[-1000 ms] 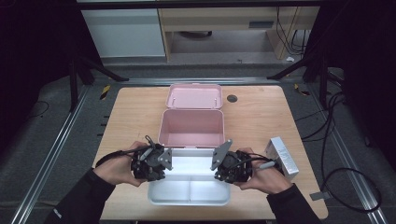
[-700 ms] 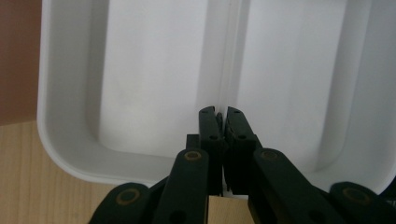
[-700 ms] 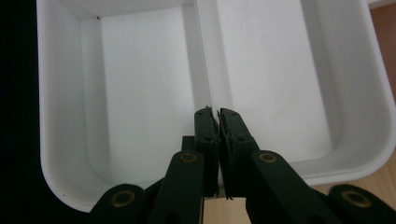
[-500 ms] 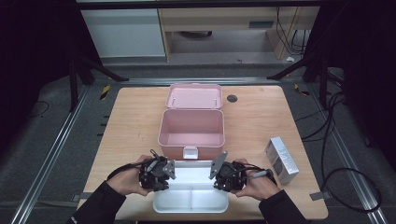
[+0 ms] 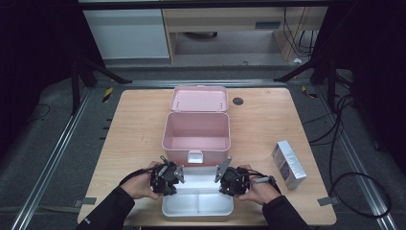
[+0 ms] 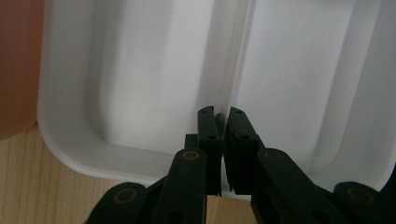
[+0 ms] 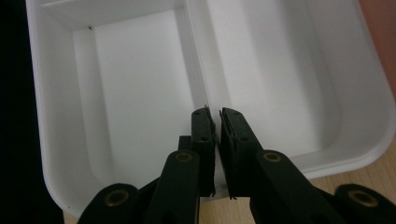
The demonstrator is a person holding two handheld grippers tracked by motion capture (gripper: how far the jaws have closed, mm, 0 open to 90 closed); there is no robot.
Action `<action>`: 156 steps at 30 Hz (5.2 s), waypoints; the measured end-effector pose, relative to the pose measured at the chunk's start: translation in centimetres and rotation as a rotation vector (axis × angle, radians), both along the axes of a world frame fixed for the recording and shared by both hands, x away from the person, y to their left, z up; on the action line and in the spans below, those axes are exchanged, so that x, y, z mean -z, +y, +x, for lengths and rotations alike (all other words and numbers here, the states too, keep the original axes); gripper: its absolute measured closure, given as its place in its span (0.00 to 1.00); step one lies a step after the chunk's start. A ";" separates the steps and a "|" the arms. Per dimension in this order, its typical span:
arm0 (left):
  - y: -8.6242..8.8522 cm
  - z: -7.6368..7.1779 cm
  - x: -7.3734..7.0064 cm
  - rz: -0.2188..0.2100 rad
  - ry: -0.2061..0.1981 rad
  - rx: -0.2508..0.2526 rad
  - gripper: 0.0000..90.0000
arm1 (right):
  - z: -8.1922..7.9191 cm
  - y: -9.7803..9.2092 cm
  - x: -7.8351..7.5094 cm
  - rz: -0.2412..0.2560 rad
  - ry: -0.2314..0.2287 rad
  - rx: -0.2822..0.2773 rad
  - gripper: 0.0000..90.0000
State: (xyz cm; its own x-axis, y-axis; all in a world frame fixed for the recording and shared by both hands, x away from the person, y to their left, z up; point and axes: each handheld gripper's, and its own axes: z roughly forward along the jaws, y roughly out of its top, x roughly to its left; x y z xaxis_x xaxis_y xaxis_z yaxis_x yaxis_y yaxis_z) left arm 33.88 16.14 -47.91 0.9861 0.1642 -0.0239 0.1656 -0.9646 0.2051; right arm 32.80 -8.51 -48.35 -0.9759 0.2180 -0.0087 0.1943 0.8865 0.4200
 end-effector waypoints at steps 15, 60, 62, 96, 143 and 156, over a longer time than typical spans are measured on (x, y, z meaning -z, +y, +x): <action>3.4 0.6 -3.2 -0.206 -0.121 -0.200 0.68 | 0.9 -3.1 -3.7 0.186 -0.113 0.211 0.66; 10.9 3.3 -2.7 -0.358 -0.326 -0.770 0.34 | 3.4 -18.4 -3.9 0.175 -0.239 0.990 0.31; 11.0 3.4 -2.7 -0.364 -0.330 -0.783 0.34 | 3.2 -18.7 -3.5 0.167 -0.224 0.995 0.32; 11.3 3.5 -2.6 -0.355 -0.319 -0.792 0.38 | 3.1 -19.0 -1.7 0.059 -0.026 1.032 0.61; 11.5 3.9 -2.7 -0.362 -0.317 -0.782 0.39 | 4.4 -18.5 -1.0 0.049 -0.046 1.004 0.63; 11.6 4.0 -2.7 -0.365 -0.321 -0.790 0.40 | 3.9 -18.9 -3.1 0.101 -0.056 1.020 0.63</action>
State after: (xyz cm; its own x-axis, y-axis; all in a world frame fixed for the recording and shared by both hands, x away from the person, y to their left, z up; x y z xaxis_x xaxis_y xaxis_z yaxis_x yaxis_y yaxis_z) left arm 37.92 27.70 -45.19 0.5590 0.8277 0.0486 0.6300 -0.4621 0.6241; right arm 36.69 -27.39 -45.24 -0.3245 0.9458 0.0159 0.8133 0.2704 0.5152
